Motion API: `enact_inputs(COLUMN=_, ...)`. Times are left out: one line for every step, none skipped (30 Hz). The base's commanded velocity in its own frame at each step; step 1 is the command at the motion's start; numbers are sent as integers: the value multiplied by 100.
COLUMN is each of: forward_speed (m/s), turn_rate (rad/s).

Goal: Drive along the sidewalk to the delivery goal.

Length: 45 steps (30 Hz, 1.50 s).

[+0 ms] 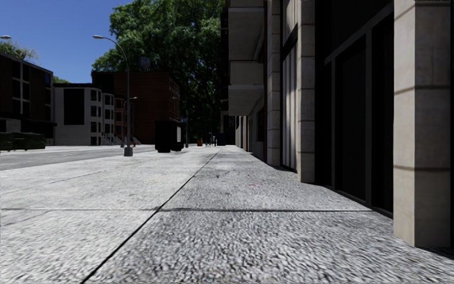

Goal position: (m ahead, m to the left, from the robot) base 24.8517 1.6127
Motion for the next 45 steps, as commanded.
enact_inputs(forward_speed=200, turn_rate=0)
enact_inputs(forward_speed=200, turn_rate=0)
enact_inputs(forward_speed=200, turn_rate=0)
enact_inputs(forward_speed=200, turn_rate=0)
enact_inputs(forward_speed=200, turn_rate=0)
enact_inputs(forward_speed=200, turn_rate=0)
enact_inputs(forward_speed=200, turn_rate=0)
enact_inputs(forward_speed=200, turn_rate=0)
enact_inputs(forward_speed=200, turn_rate=0)
enact_inputs(forward_speed=200, turn_rate=0)
enact_inputs(forward_speed=200, turn_rate=0)
enact_inputs(forward_speed=200, turn_rate=0)
enact_inputs(forward_speed=200, turn_rate=0)
enact_inputs(forward_speed=200, turn_rate=0)
enact_inputs(forward_speed=200, turn_rate=0)
enact_inputs(forward_speed=200, turn_rate=0)
enact_inputs(forward_speed=200, turn_rate=0)
enact_inputs(forward_speed=200, turn_rate=0)
enact_inputs(forward_speed=200, turn_rate=0)
enact_inputs(forward_speed=200, turn_rate=0)
enact_inputs(forward_speed=200, turn_rate=0)
enact_inputs(forward_speed=200, turn_rate=0)
enact_inputs(forward_speed=200, turn_rate=0)
enact_inputs(forward_speed=200, turn_rate=0)
enact_inputs(forward_speed=200, turn_rate=0)
enact_inputs(forward_speed=200, turn_rate=0)
enact_inputs(forward_speed=200, turn_rate=0)
enact_inputs(forward_speed=200, turn_rate=0)
enact_inputs(forward_speed=200, turn_rate=0)
enact_inputs(forward_speed=200, turn_rate=0)
enact_inputs(forward_speed=200, turn_rate=0)
enact_inputs(forward_speed=200, turn_rate=0)
enact_inputs(forward_speed=200, turn_rate=0)
enact_inputs(forward_speed=200, turn_rate=0)
enact_inputs(forward_speed=200, turn_rate=0)
enact_inputs(forward_speed=200, turn_rate=0)
enact_inputs(forward_speed=200, turn_rate=0)
enact_inputs(forward_speed=200, turn_rate=0)
enact_inputs(forward_speed=200, turn_rate=0)
enact_inputs(forward_speed=200, turn_rate=0)
enact_inputs(forward_speed=200, turn_rate=0)
enact_inputs(forward_speed=200, turn_rate=0)
enact_inputs(forward_speed=200, turn_rate=0)
enact_inputs(forward_speed=200, turn_rate=0)
enact_inputs(forward_speed=200, turn_rate=0)
